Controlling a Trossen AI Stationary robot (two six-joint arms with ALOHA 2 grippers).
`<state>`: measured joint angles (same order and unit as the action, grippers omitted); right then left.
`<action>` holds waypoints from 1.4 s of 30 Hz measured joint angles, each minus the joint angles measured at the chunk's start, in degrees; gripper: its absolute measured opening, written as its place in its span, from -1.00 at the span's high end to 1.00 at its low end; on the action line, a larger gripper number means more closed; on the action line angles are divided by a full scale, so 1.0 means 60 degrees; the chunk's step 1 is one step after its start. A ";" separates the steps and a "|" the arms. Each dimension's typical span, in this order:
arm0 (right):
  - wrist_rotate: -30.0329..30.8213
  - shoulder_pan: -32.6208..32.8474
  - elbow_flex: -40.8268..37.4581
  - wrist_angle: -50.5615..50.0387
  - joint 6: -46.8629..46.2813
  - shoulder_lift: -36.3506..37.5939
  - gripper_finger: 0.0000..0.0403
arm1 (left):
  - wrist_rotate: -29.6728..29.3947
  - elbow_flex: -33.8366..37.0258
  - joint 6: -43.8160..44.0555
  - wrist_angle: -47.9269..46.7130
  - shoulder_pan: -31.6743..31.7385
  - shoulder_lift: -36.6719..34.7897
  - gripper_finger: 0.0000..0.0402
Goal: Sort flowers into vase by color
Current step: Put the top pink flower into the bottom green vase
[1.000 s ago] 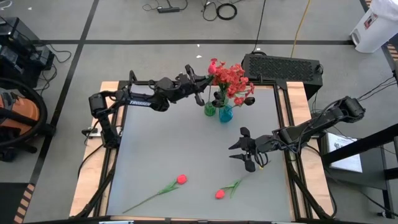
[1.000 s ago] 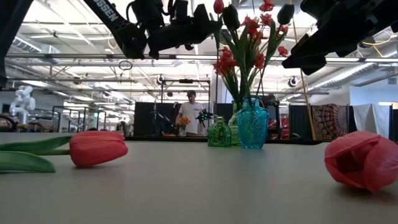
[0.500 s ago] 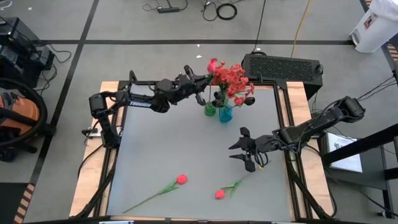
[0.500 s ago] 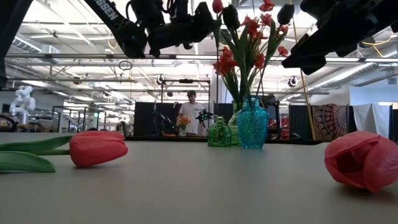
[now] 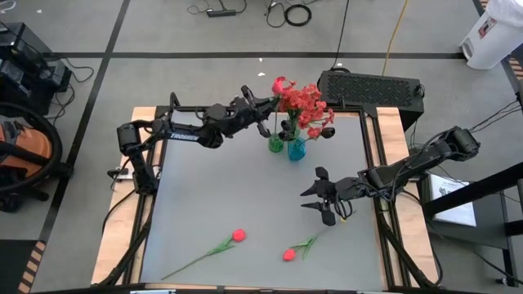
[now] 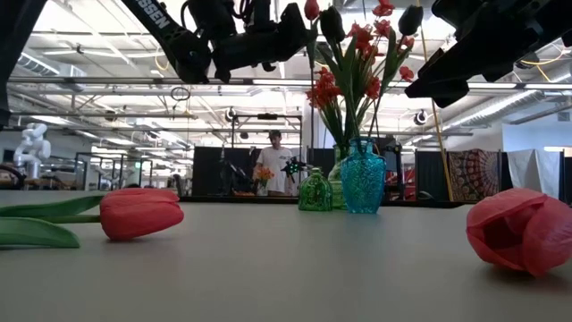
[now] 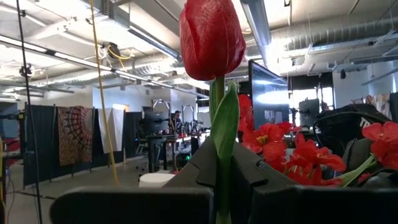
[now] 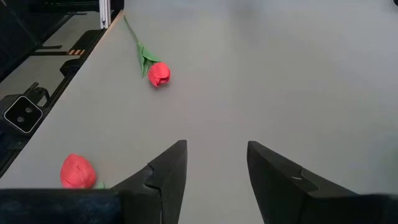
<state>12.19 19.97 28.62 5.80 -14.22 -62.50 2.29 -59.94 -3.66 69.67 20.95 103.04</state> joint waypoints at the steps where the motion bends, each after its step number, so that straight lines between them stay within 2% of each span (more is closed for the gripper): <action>1: 0.0002 0.0002 0.0000 0.0000 0.0018 0.0000 0.21 | -0.0004 0.0000 0.0004 0.0000 0.0000 0.0000 0.93; 7: 0.0338 0.0004 0.0000 -0.0007 0.0464 0.0000 0.21 | 0.0029 0.0000 -0.0011 -0.0044 0.0000 0.0004 0.93; 20: 0.4171 0.0004 0.0000 -0.0258 0.0712 0.0000 0.21 | 0.0101 0.0000 0.0049 -0.0053 0.0000 0.0007 0.93; 25: 0.5192 0.0000 0.0000 -0.0596 0.0495 0.0000 0.21 | 0.0105 -0.0003 0.0047 0.0003 0.0000 0.0069 0.93; 37: 0.5149 0.0002 0.0000 -0.0732 0.0211 0.0004 0.21 | 0.0091 -0.0004 -0.0015 0.0515 0.0004 0.0484 0.93; 42: 0.5140 0.0000 0.0000 -0.0729 0.0222 0.0004 0.21 | 0.0094 -0.0004 0.0028 0.0227 0.0007 0.0477 0.93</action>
<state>43.03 19.97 28.62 1.43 -12.88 -62.48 2.85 -59.96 -3.49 71.03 20.99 105.91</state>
